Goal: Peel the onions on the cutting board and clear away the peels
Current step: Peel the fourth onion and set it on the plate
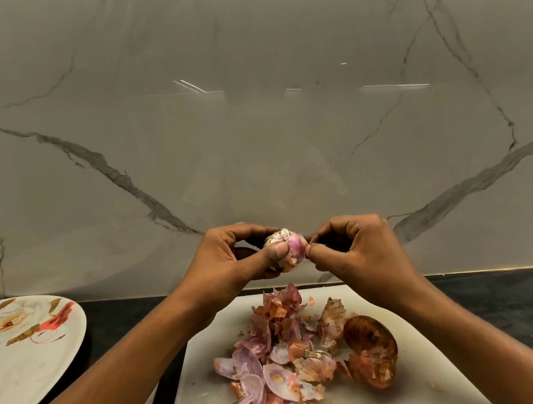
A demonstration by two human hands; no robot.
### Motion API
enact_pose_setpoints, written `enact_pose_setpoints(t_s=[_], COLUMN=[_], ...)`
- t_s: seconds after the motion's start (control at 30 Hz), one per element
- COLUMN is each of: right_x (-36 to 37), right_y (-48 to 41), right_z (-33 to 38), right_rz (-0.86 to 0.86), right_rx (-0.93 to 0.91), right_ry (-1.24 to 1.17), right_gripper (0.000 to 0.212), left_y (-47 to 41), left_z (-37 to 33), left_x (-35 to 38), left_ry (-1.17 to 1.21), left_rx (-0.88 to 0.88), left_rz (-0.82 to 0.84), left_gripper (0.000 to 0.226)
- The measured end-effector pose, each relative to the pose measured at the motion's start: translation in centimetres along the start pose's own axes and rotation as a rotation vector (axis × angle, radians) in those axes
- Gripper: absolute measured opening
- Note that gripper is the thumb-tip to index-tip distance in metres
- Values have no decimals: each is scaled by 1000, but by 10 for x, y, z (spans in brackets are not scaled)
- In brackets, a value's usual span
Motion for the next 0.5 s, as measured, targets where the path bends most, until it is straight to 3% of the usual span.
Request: enact_pose_setpoints(t_s=[0.2,0.3,0.4,0.5], right_x=[-7,-5,1,8], right_y=[-4,-3,0,2], right_z=[-7,-4,3,3], right_rz=[-36,42,129,147], right_rx=[95,153,116,84], right_ry=[-45,-283,-321,-276], right_gripper=[9,4,32,37], left_y=[-1,-2,-1,0], left_z=[1,2,1,1], left_x=[-2,-2,-1,0], left_ry=[145,132,90,95], left_rx=[-51,-49,-37,-39], left_rz=[12,14,29,53], left_gripper=[42,42,42,43])
Point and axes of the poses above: each hand's wrist, its own y-axis away from the middle knuckle, its own x-axis out of the palm, z = x × y, the point moved 5 cm from there along -y, towards the middle knuckle, and after that the axes turned 3 degrees about z, right-handed, at the moved point
